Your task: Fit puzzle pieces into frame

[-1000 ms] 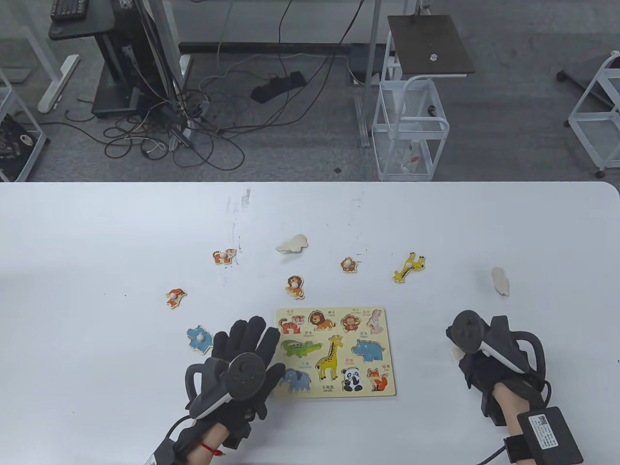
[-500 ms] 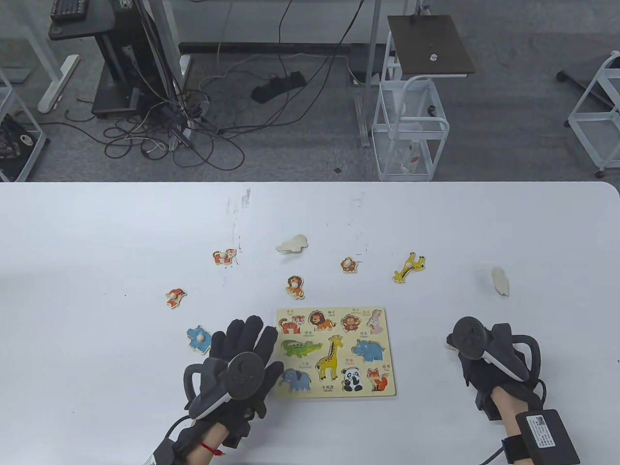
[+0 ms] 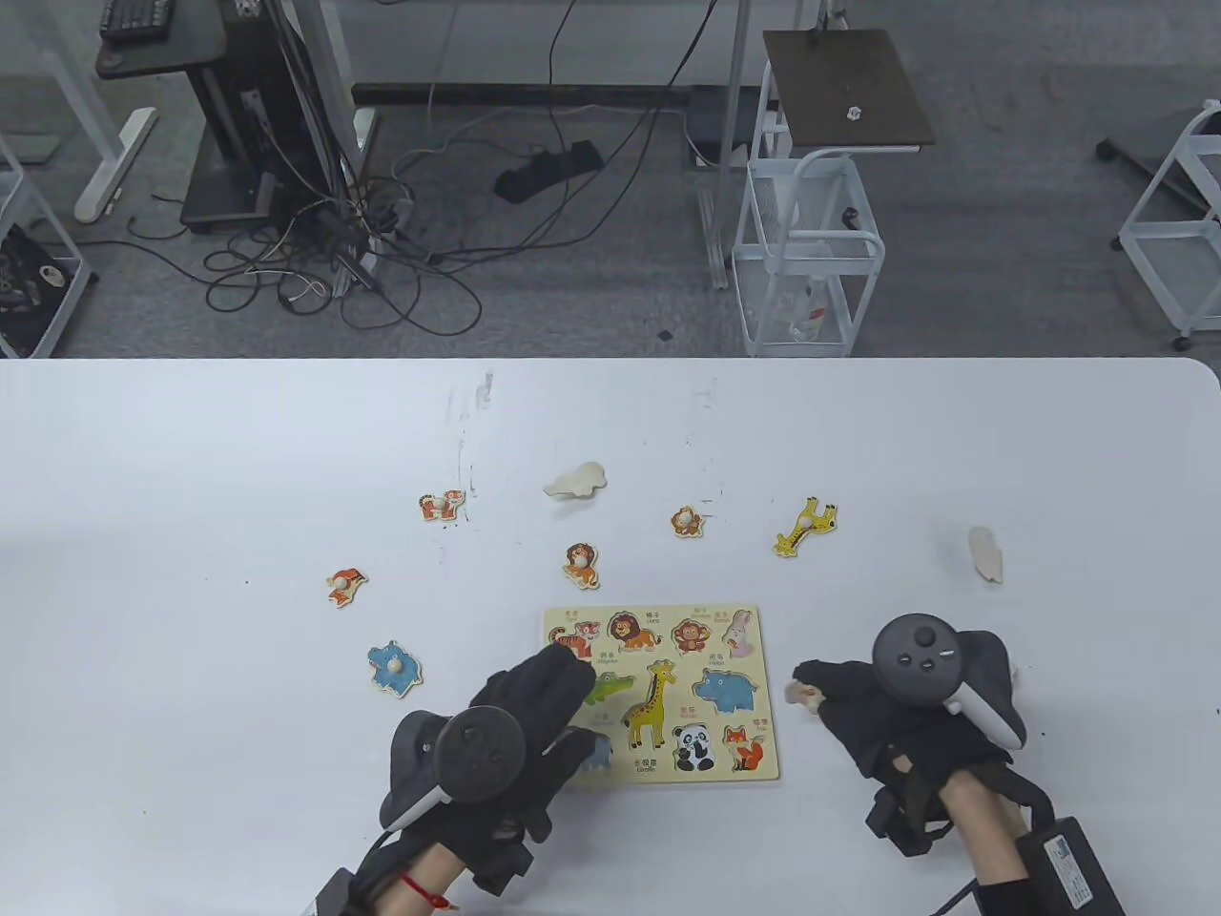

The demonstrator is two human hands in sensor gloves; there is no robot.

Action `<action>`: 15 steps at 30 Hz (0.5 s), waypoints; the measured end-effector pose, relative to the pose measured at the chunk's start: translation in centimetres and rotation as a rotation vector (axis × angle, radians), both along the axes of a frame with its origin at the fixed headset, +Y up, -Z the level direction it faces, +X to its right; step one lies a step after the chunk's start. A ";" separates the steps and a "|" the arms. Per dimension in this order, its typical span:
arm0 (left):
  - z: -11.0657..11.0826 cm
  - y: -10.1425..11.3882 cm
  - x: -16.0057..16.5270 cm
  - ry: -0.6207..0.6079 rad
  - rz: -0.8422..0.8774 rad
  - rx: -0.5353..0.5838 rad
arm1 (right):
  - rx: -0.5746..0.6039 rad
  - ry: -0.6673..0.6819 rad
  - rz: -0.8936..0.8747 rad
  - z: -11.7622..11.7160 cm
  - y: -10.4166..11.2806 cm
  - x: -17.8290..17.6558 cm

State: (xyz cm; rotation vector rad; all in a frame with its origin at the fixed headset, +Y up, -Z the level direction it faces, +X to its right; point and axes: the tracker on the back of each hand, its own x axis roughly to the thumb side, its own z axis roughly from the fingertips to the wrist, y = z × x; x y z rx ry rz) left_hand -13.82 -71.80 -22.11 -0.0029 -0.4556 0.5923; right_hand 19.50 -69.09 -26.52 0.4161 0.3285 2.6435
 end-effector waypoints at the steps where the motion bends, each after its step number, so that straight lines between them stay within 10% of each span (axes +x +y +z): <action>1: 0.2 0.1 0.4 -0.015 0.036 -0.003 | 0.005 0.044 0.023 0.4 0.6 -1.6; 15: -0.2 -1.6 1.4 -0.026 0.210 -0.226 | 0.152 0.333 0.089 2.8 4.0 -12.8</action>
